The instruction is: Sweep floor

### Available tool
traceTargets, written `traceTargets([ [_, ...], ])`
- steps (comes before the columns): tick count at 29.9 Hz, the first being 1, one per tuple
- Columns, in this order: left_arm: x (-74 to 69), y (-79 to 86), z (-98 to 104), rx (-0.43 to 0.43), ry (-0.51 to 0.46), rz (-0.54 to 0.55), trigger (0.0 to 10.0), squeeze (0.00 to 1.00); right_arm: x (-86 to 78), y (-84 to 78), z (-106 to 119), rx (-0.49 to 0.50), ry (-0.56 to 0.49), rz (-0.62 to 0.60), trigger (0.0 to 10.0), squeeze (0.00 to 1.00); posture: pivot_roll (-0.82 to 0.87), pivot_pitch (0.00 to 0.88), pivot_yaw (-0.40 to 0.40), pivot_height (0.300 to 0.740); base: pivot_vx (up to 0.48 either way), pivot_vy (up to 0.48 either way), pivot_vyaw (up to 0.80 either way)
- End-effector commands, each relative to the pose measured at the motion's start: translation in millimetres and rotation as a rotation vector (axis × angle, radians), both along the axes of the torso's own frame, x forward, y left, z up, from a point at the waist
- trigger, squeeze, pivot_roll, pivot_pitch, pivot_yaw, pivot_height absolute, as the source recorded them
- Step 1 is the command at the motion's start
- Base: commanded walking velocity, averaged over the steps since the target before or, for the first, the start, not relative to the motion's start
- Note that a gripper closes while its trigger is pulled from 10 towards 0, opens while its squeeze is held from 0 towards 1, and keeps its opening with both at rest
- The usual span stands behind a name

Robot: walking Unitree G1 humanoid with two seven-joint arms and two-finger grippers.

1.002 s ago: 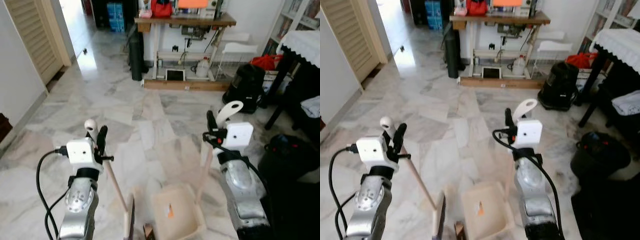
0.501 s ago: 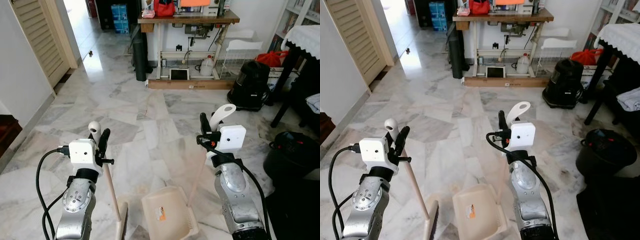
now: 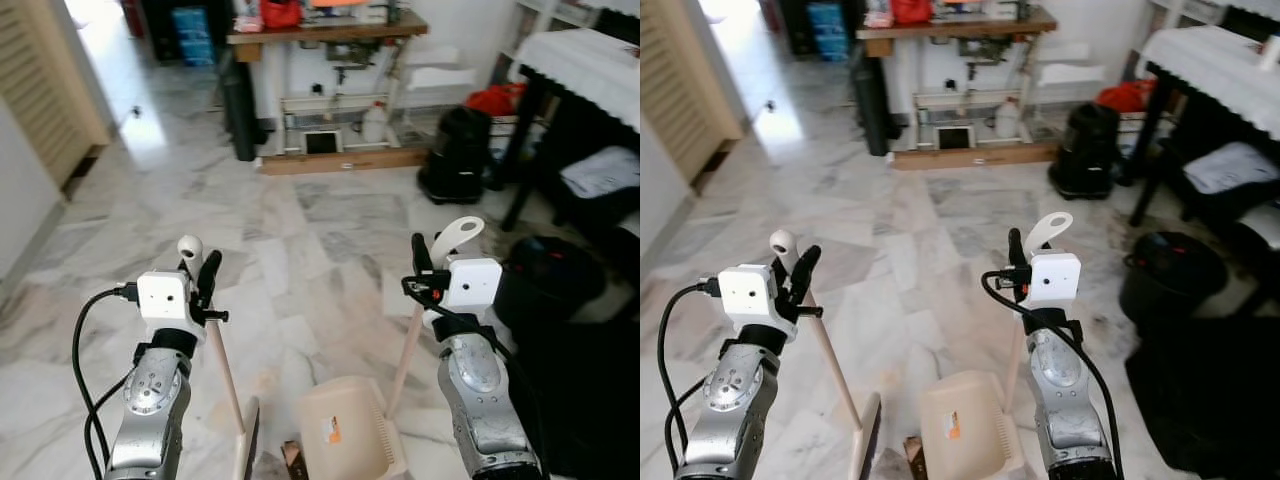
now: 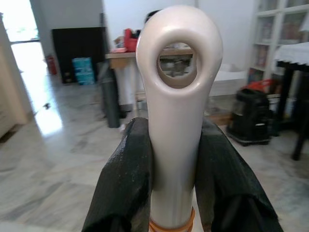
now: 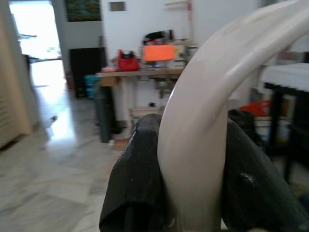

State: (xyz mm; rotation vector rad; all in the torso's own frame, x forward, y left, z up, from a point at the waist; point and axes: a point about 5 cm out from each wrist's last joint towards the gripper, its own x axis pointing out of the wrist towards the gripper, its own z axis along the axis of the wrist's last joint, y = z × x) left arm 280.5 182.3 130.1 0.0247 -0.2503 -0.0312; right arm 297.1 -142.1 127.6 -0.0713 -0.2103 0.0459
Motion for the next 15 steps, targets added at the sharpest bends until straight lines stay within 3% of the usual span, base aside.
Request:
traceTargets([
  [1, 2.9, 4.5, 8.0, 0.014, -0.036, 0.016, 10.0, 0.00, 4.7, 2.2, 15.4, 0.010, -0.059, -0.002, 10.0, 0.00, 0.03, 0.000, 0.039, 0.740, 0.000, 0.000, -0.80],
  [15, 7.4, 8.1, 11.3, -0.005, -0.052, 0.041, 10.0, 0.00, 10.2, 0.9, 19.3, 0.006, -0.067, -0.005, 10.0, 0.00, 0.03, 0.000, 0.025, 0.740, 0.000, 0.000, -0.80],
])
